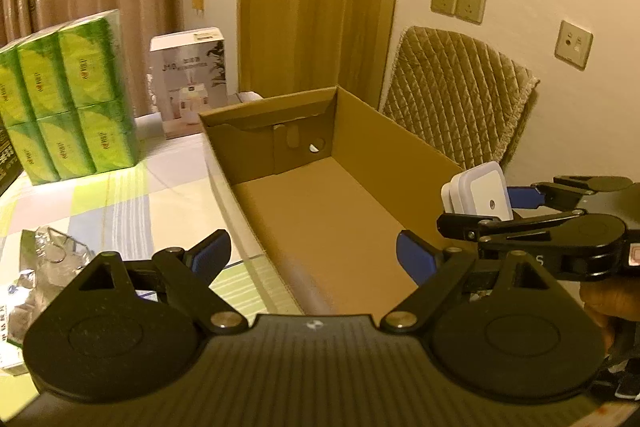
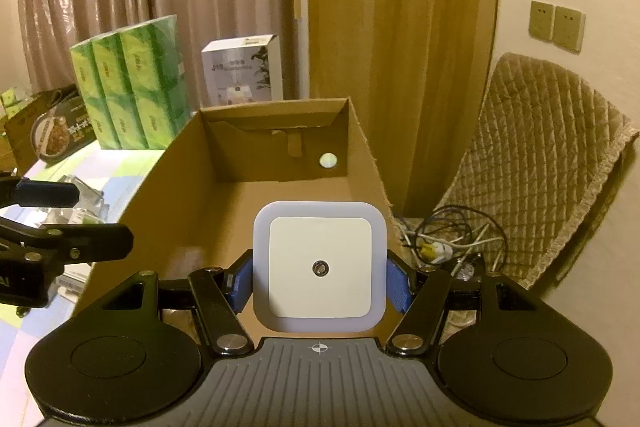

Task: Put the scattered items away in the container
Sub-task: 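Carry both items over the cardboard box and open both tools to drop them, then move both open tools back over the items on the table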

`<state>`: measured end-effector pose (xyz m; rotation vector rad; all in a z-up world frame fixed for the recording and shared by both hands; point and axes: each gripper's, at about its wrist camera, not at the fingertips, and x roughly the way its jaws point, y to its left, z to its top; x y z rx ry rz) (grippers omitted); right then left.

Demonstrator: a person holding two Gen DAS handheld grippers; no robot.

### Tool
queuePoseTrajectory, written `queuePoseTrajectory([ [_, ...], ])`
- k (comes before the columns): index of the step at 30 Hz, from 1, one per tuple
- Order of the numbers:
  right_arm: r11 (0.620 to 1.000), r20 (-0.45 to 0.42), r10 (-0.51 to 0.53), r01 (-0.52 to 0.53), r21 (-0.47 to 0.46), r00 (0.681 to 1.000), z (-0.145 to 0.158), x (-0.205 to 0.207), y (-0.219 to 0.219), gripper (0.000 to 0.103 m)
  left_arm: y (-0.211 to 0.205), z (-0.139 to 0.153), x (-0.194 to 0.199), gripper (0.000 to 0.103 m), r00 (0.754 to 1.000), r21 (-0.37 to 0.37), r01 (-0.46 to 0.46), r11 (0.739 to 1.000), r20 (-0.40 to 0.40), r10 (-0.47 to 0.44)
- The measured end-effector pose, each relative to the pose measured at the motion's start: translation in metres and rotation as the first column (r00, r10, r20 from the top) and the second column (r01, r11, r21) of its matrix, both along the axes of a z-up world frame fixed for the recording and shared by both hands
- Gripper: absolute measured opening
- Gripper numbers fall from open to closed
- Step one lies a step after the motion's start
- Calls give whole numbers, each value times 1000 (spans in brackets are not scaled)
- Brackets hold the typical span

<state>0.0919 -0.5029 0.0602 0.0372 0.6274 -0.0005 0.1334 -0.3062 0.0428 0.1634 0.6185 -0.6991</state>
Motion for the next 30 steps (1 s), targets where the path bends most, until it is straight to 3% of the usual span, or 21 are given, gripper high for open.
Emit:
queuePoseTrajectory([
  [2, 1000, 11, 13, -13, 12, 1000, 1, 1, 1, 67, 6, 2, -1, 87, 1000, -9, -14, 1000, -2, 14],
  [3, 1000, 15, 12, -12, 10, 1000, 2, 2, 3, 81, 9, 2, -1, 87, 1000, -12, -19, 1000, -3, 19],
  [4, 1000, 24, 12, -12, 11, 1000, 4, 1, 4, 86, 12, 3, -2, 87, 1000, -14, -24, 1000, -4, 24],
  [16, 1000, 50, 17, -17, 9, 999, 12, -14, 16, 86, 56, -2, -8, 89, 994, -10, -107, 994, -21, 106],
  [30, 993, 94, 114, -115, 9, 989, 31, -31, 72, 86, 156, -9, -27, 89, 965, 38, -262, 964, -13, 263],
])
